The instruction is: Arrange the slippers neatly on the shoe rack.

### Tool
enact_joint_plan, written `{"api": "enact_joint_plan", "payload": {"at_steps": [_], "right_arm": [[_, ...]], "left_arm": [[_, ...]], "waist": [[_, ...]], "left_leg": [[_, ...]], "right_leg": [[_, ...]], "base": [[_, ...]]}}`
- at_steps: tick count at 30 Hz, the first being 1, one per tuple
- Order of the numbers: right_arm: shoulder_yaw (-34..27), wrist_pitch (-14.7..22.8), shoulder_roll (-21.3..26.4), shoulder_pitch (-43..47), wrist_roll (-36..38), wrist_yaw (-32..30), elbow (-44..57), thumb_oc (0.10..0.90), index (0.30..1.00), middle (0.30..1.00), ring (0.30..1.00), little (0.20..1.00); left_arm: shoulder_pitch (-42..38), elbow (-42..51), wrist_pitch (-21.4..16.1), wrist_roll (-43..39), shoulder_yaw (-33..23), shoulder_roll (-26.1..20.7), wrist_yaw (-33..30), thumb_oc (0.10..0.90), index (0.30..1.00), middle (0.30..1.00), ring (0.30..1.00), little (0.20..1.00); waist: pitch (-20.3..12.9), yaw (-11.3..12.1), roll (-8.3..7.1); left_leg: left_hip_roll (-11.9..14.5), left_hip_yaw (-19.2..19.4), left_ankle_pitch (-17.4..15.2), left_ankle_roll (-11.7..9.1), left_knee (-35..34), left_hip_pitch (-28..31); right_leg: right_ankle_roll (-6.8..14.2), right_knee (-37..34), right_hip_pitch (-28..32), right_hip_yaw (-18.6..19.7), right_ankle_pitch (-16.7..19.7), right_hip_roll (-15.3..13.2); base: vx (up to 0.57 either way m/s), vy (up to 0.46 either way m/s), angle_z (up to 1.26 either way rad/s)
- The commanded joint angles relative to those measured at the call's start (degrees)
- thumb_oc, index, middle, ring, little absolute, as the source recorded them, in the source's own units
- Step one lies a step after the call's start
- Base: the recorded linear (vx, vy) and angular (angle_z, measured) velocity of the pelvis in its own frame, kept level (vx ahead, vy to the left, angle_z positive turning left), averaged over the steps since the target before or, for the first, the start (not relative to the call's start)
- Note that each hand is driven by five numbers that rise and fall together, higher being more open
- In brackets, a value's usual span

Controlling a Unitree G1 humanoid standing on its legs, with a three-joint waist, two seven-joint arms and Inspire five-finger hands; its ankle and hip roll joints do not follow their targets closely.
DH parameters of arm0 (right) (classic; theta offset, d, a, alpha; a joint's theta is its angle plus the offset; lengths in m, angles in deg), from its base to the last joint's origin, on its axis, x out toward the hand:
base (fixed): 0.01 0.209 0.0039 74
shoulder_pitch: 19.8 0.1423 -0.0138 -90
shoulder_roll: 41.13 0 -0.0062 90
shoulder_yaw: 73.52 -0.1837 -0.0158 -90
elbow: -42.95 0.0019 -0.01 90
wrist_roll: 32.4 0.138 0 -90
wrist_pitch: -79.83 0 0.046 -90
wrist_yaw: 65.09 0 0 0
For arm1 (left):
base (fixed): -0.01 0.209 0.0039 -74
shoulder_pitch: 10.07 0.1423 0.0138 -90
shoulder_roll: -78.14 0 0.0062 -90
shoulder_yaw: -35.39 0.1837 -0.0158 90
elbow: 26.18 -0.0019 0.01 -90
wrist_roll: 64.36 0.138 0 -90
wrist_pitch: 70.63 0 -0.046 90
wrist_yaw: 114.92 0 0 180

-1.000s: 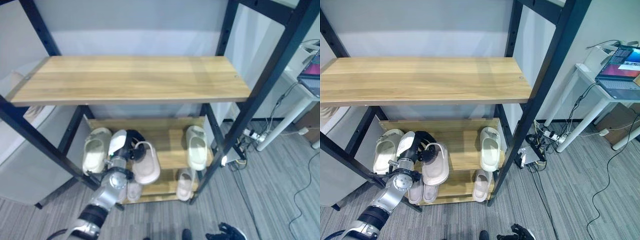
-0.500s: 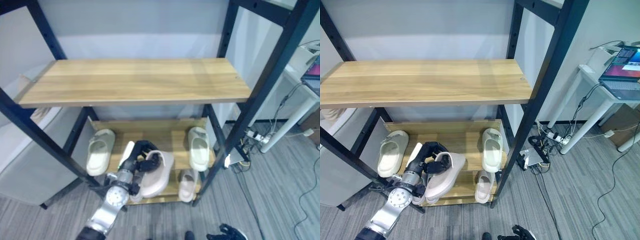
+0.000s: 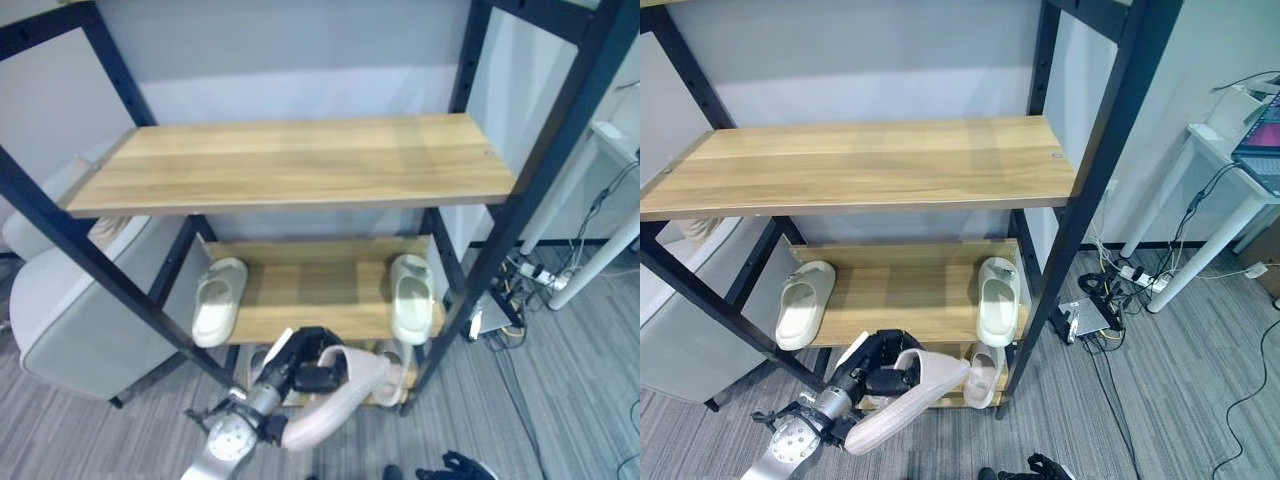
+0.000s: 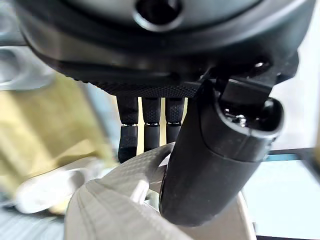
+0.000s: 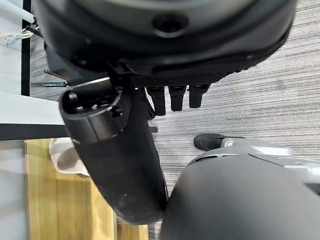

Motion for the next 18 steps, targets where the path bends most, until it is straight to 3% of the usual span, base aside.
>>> {"api": "enact_joint_plan", "payload": {"at_steps": [1,4,10,12,13,16,17,18], "right_arm": [[-0.79,2.79,3.45,3.86,2.04,-1.75,3.42,0.800,0.900,0.900,0.900,0.900],[-0.53,2.96,3.92,4.51,2.40,-2.57,4.91,0.800,0.900,0.900,0.900,0.900],[-1.14,5.61,5.26,6.97,4.00,-6.16,12.95,0.800,0.900,0.900,0.900,0.900],[-1.49,6.32,5.53,7.13,4.64,-6.89,15.39,0.800,0.900,0.900,0.900,0.900],[-1.94,6.88,5.96,7.83,5.36,-7.53,17.42,0.800,0.900,0.900,0.900,0.900],[-2.39,8.04,6.38,8.12,6.30,-8.34,20.22,0.800,0.900,0.900,0.900,0.900],[-2.90,8.72,6.86,8.22,6.81,-8.76,23.48,0.800,0.900,0.900,0.900,0.900],[-3.02,9.13,7.06,8.06,7.20,-8.93,24.18,0.800,0.900,0.900,0.900,0.900]], "left_arm": [[-8.87,3.66,-5.17,0.89,-1.28,-1.73,-1.35,0.400,0.300,0.300,0.300,0.300],[-11.07,2.17,-5.46,1.84,-1.33,-1.40,-2.85,0.400,0.300,0.300,0.300,0.300],[-19.21,1.49,-6.95,7.95,-3.63,-1.41,-10.92,0.400,0.300,0.300,0.300,0.300],[-21.62,2.01,-7.23,9.23,-4.66,-1.75,-13.41,0.400,0.300,0.300,0.300,0.300],[-23.99,2.37,-7.54,10.24,-5.22,-1.72,-15.25,0.400,0.300,0.300,0.300,0.300],[-27.11,3.20,-7.86,11.97,-6.32,-2.34,-18.31,0.400,0.300,0.300,0.300,0.300],[-30.90,4.05,-7.60,14.35,-7.41,-3.38,-21.33,0.400,0.300,0.300,0.300,0.300],[-32.48,3.74,-7.52,14.98,-8.01,-3.74,-23.01,0.400,0.300,0.300,0.300,0.300]], "waist": [[8.00,0.55,-0.82],[8.32,0.56,-0.71],[11.69,0.08,-0.78],[11.65,-0.47,-0.83],[11.87,-0.88,-0.80],[11.77,-1.55,-0.96],[11.37,-2.31,-0.89],[11.26,-2.65,-0.77]], "left_leg": [[-0.88,4.63,-4.26,-0.34,9.74,-9.58],[-1.03,4.48,-5.37,-0.05,15.39,-16.09],[0.26,5.34,-10.96,1.63,34.99,-33.08],[0.36,4.83,-14.96,1.77,41.78,-38.13],[0.50,4.99,-15.62,2.19,46.42,-43.36],[0.79,4.91,-17.73,2.52,53.15,-50.23],[1.19,4.25,-20.82,3.18,60.13,-57.24],[1.16,3.70,-23.79,3.19,63.71,-59.23]], "right_leg": [[1.82,13.77,-5.88,-1.63,-12.51,-1.62],[1.33,19.15,-11.97,-1.76,-13.72,-2.14],[-0.03,38.47,-29.37,-0.59,-19.61,-3.78],[-0.31,45.10,-34.69,0.46,-23.47,-3.96],[-0.87,50.03,-40.46,0.57,-24.16,-4.51],[-1.44,55.70,-46.89,1.55,-26.24,-5.13],[-1.81,62.15,-53.77,2.99,-28.87,-5.29],[-1.40,66.03,-55.83,3.74,-31.45,-5.47]], "base": [[-0.28,-0.018,0.27],[-0.16,0.011,0.16],[-0.15,0.032,-0.10],[-0.08,0.030,0.03],[-0.13,0.039,-0.01],[-0.11,0.030,0.06],[0.05,0.046,0.06],[0.04,0.060,-0.07]]}}
